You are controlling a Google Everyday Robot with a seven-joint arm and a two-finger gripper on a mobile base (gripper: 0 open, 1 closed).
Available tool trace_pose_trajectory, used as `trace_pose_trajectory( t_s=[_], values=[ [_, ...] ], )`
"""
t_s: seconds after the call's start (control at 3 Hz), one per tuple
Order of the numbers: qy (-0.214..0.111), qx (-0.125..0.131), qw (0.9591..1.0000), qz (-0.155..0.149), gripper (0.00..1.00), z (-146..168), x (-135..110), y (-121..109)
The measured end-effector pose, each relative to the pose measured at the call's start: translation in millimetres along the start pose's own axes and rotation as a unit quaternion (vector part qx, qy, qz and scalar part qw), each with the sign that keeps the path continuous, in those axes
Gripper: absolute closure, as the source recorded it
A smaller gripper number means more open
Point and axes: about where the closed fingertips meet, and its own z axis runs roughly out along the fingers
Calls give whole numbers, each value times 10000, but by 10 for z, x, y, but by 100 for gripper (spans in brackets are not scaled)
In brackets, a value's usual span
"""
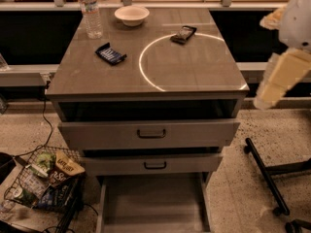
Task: Place rxbar blueberry into bottom drawer
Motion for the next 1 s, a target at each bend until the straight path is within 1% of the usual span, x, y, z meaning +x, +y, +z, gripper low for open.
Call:
trace_pose_trajectory(
  t_s=[0.33,0.67,1.0],
  values=[
    [-989,493,9938,106,0,306,-353,-707],
    [-1934,728,9779,335,0,624,-628,-1079],
    [-2914,882,9511,522,0,954,-907,-1352]
  ],
)
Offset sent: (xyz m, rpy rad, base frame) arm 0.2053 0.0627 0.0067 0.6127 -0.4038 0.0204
